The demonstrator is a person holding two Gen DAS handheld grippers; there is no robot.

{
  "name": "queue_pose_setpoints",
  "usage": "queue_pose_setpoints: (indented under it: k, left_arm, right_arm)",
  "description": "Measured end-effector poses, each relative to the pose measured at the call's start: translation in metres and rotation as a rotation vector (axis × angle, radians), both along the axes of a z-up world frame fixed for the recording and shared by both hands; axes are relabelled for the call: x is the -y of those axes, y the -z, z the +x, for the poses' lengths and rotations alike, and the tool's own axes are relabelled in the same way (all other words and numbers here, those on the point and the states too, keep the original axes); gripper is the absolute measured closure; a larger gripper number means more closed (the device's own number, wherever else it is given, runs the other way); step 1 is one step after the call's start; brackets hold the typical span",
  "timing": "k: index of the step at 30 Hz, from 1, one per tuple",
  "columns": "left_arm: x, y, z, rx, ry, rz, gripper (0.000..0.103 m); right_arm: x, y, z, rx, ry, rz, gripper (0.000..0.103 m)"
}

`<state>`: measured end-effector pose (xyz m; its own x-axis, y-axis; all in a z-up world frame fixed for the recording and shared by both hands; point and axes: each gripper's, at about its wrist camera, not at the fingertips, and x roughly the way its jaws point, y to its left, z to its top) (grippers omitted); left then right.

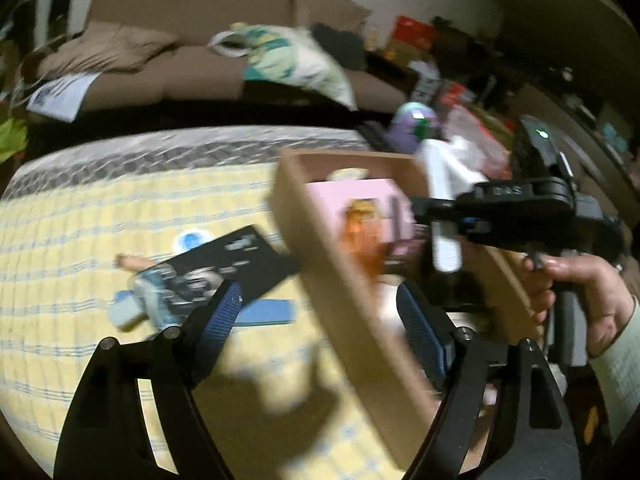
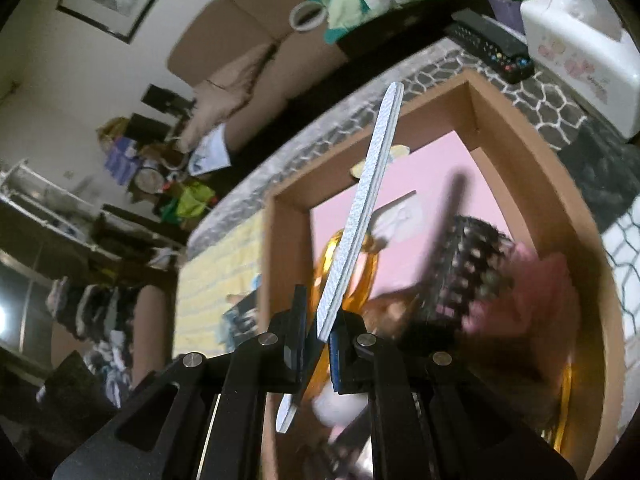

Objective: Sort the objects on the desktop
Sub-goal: 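Carry the white nail file into the box and open the right gripper, then grasp the black wave-print phone case with the left gripper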

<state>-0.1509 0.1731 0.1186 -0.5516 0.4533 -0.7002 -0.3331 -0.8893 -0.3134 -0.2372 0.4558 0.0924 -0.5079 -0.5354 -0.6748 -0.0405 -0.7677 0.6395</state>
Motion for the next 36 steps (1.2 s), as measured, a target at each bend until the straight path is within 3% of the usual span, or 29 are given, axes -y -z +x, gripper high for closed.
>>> queue_pose_setpoints:
  k: [6,8,10,12,13,23,29,36]
  left_arm:
    - [0.038,0.031,-0.009,0.041,-0.060,-0.039,0.025]
    - [0.045,0.037,-0.008,0.049,-0.062,-0.075,0.025]
    - [0.051,0.042,-0.005,0.048,-0.066,-0.106,0.025]
    - [0.058,0.045,-0.004,0.052,-0.070,-0.120,0.025]
    - [0.061,0.046,-0.002,0.053,-0.074,-0.128,0.025]
    - [0.083,0.061,0.002,0.055,-0.079,-0.254,0.023]
    - [0.087,0.077,0.001,0.079,-0.067,-0.257,0.023]
    - [0.077,0.083,-0.003,0.025,-0.006,-0.318,0.023]
  right_arm:
    - [0.006,0.020,-0.019,0.073,0.007,0.131,0.091]
    - [0.005,0.017,-0.018,0.080,0.014,0.145,0.080]
    - [0.002,0.010,-0.016,0.076,0.014,0.136,0.053]
    - [0.004,-0.001,-0.012,0.088,0.002,0.142,0.036]
    - [0.005,-0.007,-0.010,0.086,0.007,0.166,0.034]
    - [0.012,-0.081,0.024,-0.023,-0.028,0.144,0.034]
    - [0.027,-0.081,0.023,-0.014,-0.037,0.152,0.034]
    - [0.059,-0.071,0.026,-0.050,-0.105,0.166,0.032]
